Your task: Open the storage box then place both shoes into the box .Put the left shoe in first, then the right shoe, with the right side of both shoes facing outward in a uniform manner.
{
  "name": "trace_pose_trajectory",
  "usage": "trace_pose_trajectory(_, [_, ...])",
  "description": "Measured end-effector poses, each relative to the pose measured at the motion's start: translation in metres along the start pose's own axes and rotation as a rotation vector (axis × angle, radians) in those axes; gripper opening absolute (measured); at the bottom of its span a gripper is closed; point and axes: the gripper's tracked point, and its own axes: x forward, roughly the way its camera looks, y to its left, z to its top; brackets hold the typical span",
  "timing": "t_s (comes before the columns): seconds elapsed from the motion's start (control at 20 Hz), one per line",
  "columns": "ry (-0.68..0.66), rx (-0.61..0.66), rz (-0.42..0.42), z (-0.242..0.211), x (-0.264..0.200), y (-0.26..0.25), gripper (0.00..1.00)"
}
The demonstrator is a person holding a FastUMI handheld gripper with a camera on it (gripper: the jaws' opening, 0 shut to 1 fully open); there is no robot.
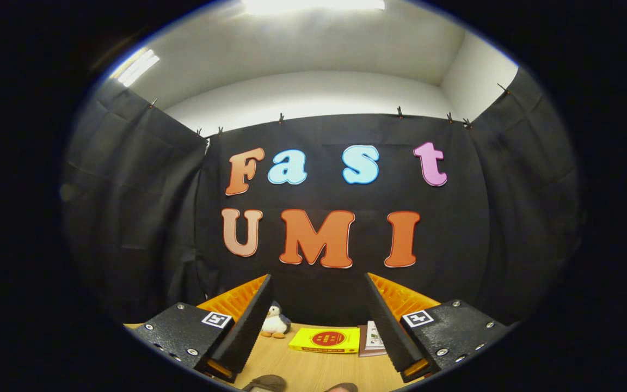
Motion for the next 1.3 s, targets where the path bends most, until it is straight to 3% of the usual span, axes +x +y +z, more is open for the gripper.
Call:
trace_pose_trajectory(0.2, [0.116, 0.077, 0.070, -0.039, 0.002, 0.022, 0.98])
trace_pose_trajectory(0.45, [0.398, 0.258, 0.207, -0.121, -0.001, 0.072, 0.99])
trace_pose_trajectory(0.7, [0.648, 0.350, 0.305, -0.197, -0.022, 0.113, 0.98])
trace_pose_trajectory(1.0, [0.886, 0.528, 0.471, -0.247, -0.056, 0.174, 0.98])
trace_pose_trajectory(1.3, [1.042, 0.682, 0.544, -0.286, -0.075, 0.213, 0.97])
